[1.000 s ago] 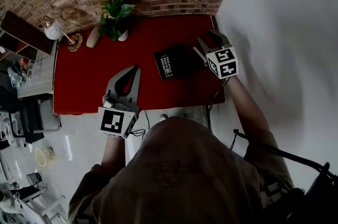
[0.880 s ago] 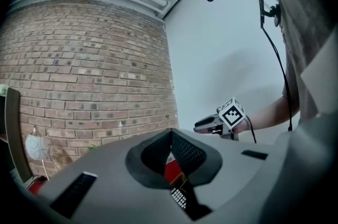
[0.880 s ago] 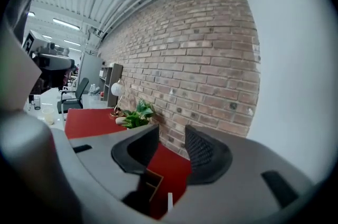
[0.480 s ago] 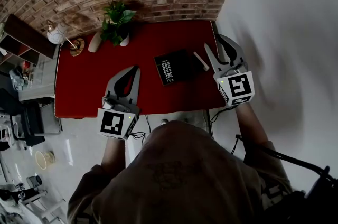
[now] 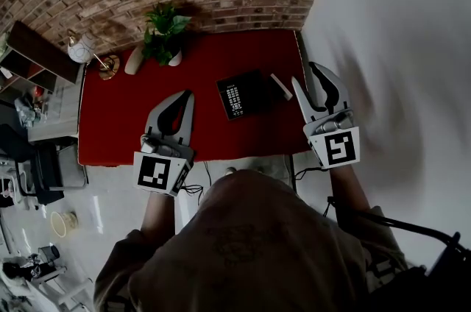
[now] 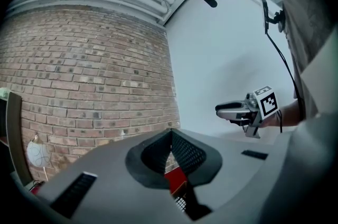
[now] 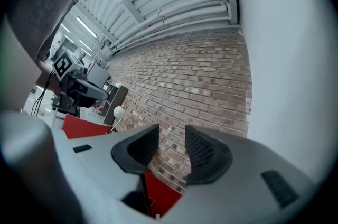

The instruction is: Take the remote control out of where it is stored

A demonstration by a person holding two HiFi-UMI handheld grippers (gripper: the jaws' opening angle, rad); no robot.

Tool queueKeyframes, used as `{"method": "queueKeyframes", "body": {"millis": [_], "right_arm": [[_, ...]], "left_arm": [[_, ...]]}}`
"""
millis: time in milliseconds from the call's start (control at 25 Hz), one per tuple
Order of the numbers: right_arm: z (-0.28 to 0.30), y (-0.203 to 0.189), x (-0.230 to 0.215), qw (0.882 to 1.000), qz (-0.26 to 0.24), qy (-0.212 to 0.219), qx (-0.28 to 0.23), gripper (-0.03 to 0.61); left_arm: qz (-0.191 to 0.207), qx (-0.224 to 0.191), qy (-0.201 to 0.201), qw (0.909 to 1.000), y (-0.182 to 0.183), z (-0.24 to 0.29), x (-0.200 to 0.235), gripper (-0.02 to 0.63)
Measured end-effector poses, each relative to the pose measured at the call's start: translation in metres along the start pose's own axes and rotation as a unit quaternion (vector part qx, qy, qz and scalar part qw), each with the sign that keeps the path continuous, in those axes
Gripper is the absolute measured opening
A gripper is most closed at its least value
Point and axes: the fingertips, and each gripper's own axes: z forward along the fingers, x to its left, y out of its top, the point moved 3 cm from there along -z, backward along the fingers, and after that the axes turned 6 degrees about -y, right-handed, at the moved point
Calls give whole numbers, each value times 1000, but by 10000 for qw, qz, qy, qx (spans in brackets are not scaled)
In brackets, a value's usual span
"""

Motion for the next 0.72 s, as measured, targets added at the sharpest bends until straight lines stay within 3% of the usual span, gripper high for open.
{"method": "queueKeyframes", "body": {"millis": [160, 280, 320, 360, 400, 720], "right_arm": [[-14, 0, -14, 9989, -132, -423, -177, 156], [-24, -4, -17, 9989, 3, -396, -262, 150], [-26, -5, -17, 9988, 70, -417, -264, 108], [-29, -6, -17, 9986, 124, -449, -251, 23], [-30, -7, -16, 9986, 154, -456, -221, 12], [-31, -13, -5, 9996, 58, -272, -57, 11]], "left_arm": [[20, 7, 4, 10000, 0, 0, -1, 11], [-37, -32, 0, 10000, 1, 0, -3, 11], [-32, -36, 0, 10000, 2, 0, -4, 11], [-11, -32, -3, 10000, 2, 0, -4, 11], [19, -22, -8, 10000, 2, 0, -4, 11], [39, -2, -14, 10000, 0, 0, -5, 11]]}}
